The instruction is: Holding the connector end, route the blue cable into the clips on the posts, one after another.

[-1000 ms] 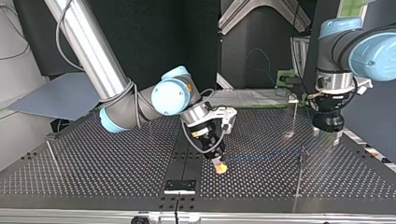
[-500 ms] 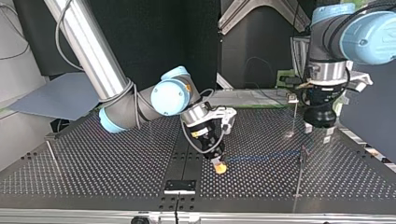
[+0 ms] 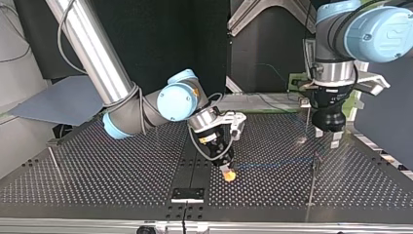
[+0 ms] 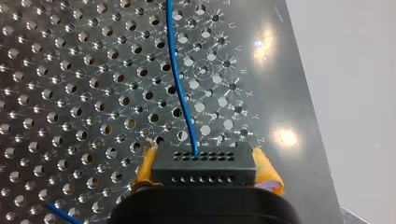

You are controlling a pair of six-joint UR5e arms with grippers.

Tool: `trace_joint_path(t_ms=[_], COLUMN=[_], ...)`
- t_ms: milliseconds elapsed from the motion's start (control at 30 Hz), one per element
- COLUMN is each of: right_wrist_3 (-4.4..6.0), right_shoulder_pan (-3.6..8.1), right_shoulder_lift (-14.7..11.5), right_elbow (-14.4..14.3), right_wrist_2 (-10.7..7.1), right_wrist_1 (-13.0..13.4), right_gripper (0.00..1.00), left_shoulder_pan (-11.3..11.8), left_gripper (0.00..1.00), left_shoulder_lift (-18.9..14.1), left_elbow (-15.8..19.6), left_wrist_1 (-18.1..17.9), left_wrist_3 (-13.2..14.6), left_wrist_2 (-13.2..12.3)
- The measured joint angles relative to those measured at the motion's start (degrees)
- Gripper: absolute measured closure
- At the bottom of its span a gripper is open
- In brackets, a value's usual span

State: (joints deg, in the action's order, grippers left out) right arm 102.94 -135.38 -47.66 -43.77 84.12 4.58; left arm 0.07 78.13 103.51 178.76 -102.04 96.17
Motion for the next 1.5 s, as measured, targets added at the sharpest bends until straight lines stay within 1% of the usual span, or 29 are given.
trace_joint_path(t_ms=[200,333,500,600,767,1133,1500], right_wrist_3=[0.00,0.01,0.07,0.08,0.09,0.09,0.09], right_shoulder_pan=[0.00,0.02,0.11,0.14,0.15,0.17,0.35], right_shoulder_lift=[0.01,0.01,0.01,0.02,0.01,0.05,0.05], right_elbow=[0.01,0.02,0.00,0.00,0.01,-0.03,-0.01], right_wrist_2=[0.00,0.00,0.00,0.00,0.00,0.00,0.00], right_wrist_1=[-0.07,-0.08,-0.16,-0.23,-0.26,-0.38,-0.65], right_gripper=[1.00,1.00,1.00,1.00,1.00,1.00,1.00], left_shoulder_pan=[0.30,0.58,0.72,0.75,0.77,0.81,0.83], left_gripper=[0.00,0.00,0.00,0.00,0.00,0.00,0.00], left_shoulder_lift=[0.05,0.05,0.13,0.27,0.45,0.81,0.82], left_elbow=[0.00,0.00,0.00,-0.01,-0.01,-0.02,0.00], left_wrist_1=[-2.18,-3.81,-4.39,-4.39,-4.38,-4.38,-4.43], left_wrist_3=[3.79,6.37,9.52,10.81,11.30,11.25,11.27], left_wrist_2=[-0.36,-1.43,-2.05,-2.01,-1.86,-0.98,-0.86])
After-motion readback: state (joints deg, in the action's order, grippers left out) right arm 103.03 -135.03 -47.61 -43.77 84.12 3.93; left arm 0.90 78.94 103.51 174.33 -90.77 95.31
